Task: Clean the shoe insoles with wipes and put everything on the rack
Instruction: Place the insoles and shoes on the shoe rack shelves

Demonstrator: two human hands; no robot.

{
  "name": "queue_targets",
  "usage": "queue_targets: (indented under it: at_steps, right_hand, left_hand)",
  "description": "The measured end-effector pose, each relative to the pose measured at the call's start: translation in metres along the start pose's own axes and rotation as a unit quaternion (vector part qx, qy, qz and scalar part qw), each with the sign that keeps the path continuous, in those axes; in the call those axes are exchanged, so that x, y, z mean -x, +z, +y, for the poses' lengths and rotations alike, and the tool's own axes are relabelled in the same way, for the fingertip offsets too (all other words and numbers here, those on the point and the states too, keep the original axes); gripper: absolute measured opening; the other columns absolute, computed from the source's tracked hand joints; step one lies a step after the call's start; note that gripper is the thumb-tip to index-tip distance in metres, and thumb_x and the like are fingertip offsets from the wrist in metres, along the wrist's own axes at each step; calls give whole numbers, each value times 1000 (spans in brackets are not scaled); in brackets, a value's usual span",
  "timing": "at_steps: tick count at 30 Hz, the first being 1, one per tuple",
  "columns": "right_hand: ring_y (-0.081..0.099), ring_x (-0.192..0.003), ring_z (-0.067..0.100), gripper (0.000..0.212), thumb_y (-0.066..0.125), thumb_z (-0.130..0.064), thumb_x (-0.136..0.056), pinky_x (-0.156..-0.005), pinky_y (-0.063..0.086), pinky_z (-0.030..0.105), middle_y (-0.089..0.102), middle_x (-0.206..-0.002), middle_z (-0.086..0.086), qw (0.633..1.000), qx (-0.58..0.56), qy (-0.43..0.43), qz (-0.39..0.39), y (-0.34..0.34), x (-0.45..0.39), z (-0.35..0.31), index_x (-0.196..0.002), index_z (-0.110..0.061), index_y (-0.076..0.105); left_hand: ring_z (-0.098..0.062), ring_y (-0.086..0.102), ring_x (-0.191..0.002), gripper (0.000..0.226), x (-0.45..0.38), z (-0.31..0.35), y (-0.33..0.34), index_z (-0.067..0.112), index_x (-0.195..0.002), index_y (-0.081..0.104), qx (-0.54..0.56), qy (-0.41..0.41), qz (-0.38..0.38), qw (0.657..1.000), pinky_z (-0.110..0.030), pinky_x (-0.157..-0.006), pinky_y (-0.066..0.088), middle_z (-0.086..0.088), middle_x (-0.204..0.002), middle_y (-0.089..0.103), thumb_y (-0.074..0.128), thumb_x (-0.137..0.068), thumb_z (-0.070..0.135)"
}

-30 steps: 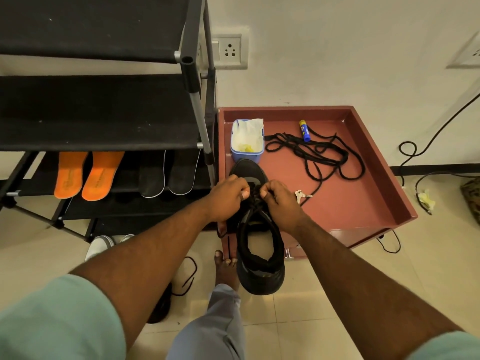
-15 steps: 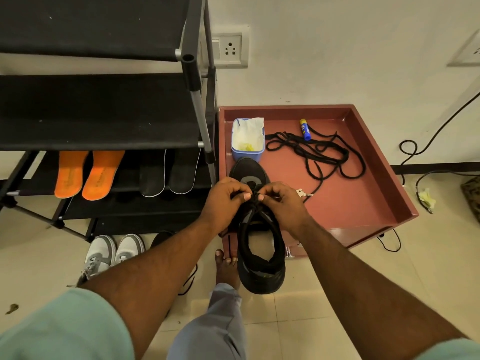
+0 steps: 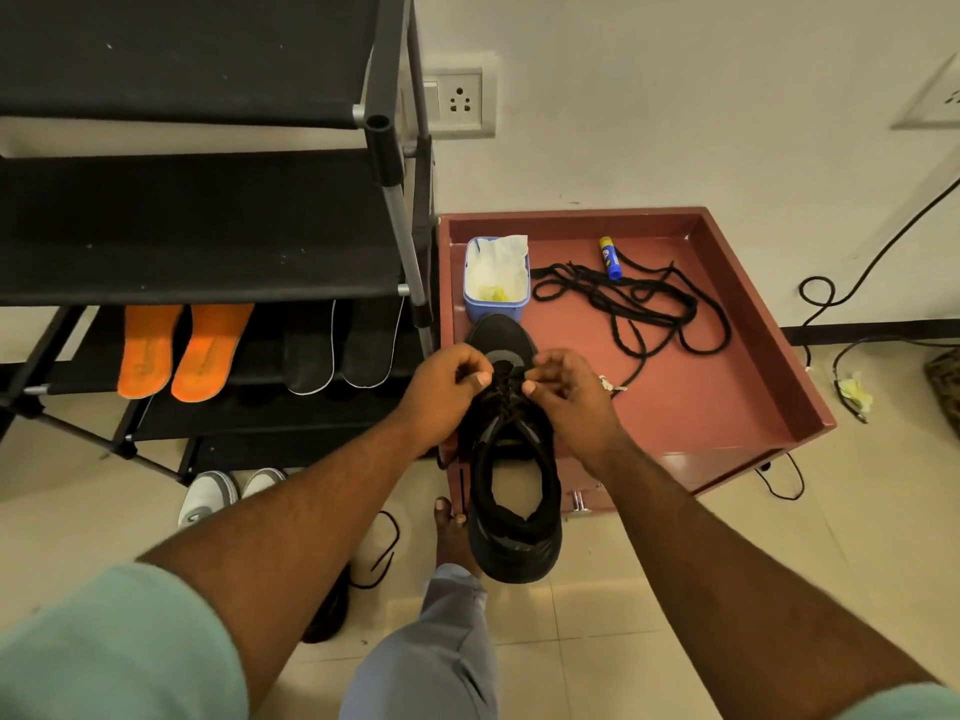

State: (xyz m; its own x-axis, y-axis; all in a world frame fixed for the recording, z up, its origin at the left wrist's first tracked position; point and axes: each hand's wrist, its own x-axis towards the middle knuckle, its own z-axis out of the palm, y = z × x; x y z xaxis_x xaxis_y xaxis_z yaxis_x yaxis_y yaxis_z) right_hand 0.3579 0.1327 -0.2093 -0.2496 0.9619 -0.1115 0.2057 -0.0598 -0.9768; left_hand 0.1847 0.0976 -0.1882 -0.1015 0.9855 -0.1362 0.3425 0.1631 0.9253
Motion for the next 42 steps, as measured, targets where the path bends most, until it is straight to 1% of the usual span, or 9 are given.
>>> queue_targets:
  at_steps: [4, 8, 17, 19, 23, 28, 31, 35, 42]
  right_hand:
    - [63, -98, 19, 22, 67, 3, -82, -90, 53, 38, 65, -105, 6, 999, -5, -35, -34, -8, 11, 3, -85, -20, 68]
    - [57, -107, 10, 23, 66, -3, -85, -98, 47, 29, 61, -109, -2, 997, 40, -44, -50, -5, 15, 3, -97, -21, 72]
    - [55, -89, 5, 8, 62, -11, -89, -90, 49, 32, 55, -95, -3, 993, 103, -48, -14, 7, 9, 0, -88, -17, 67]
    - [53, -87, 4, 11, 56, -12, -92, -88, 49, 33, 54, -94, -4, 991, 119, -55, -22, 9, 8, 4, -87, -19, 63]
    - [52, -84, 14, 16, 46, -15, -97, -83, 48, 43, 56, -91, 1, 994, 97, -45, -19, 7, 9, 10, -87, -24, 54]
    - [51, -79, 10, 13, 45, -15, -98, -78, 49, 39, 57, -86, -4, 996, 85, -38, -17, 8, 10, 5, -89, -22, 53]
    - [58, -86, 15, 15, 52, -10, -95, -80, 52, 36, 62, -94, 5, 999, 23, -17, -32, 2, 13, 1, -95, -24, 58]
    - [62, -99, 18, 19, 63, -3, -87, -90, 53, 33, 63, -105, 8, 997, 60, -22, -43, -3, 16, 4, -104, -9, 69]
    - [63, -82, 19, 5, 63, -9, -88, -80, 56, 40, 67, -89, 7, 999, 37, 10, -16, 6, 10, 0, -87, -13, 67]
  left_hand:
    - [-5, 63, -96, 25, 20, -18, 8, 24, -91, 67, 29, 54, 33, 998, -14, -86, 49, 2, -99, 65, 67, -89, -1]
    - [-5, 61, -101, 21, 20, -22, 16, 16, -99, 74, 10, 66, 79, 995, -11, -91, 47, 7, -100, 65, 71, -85, 0]
    - [2, 54, -102, 20, 15, -19, 23, 15, -91, 72, -17, 91, 85, 992, -2, -89, 39, 15, -104, 53, 69, -85, -3]
    - [-1, 52, -102, 16, 13, -19, 25, 12, -91, 70, -61, 97, 74, 991, -6, -91, 39, 15, -103, 49, 66, -87, -2]
    - [-22, 48, -117, 10, 3, -19, 24, 5, -101, 65, -183, 82, 21, 979, -38, -103, 41, -4, -122, 49, 55, -96, 6]
    - [-13, 42, -122, 10, 1, -8, -3, 15, -104, 55, -124, 22, -108, 986, -17, -100, 32, 0, -131, 41, 46, -103, 13]
    - [-11, 53, -110, 11, 12, -11, -6, 20, -104, 57, -66, 34, -71, 995, -9, -85, 39, 0, -120, 52, 51, -101, 11]
    - [-5, 57, -116, 26, 21, -23, -3, 20, -105, 69, 20, 49, -20, 998, -12, -97, 45, 1, -125, 58, 66, -89, 0]
    - [-9, 62, -104, 15, 22, -17, 15, 9, -100, 71, 86, 14, 82, 993, -18, -90, 53, -1, -114, 63, 65, -90, 0]
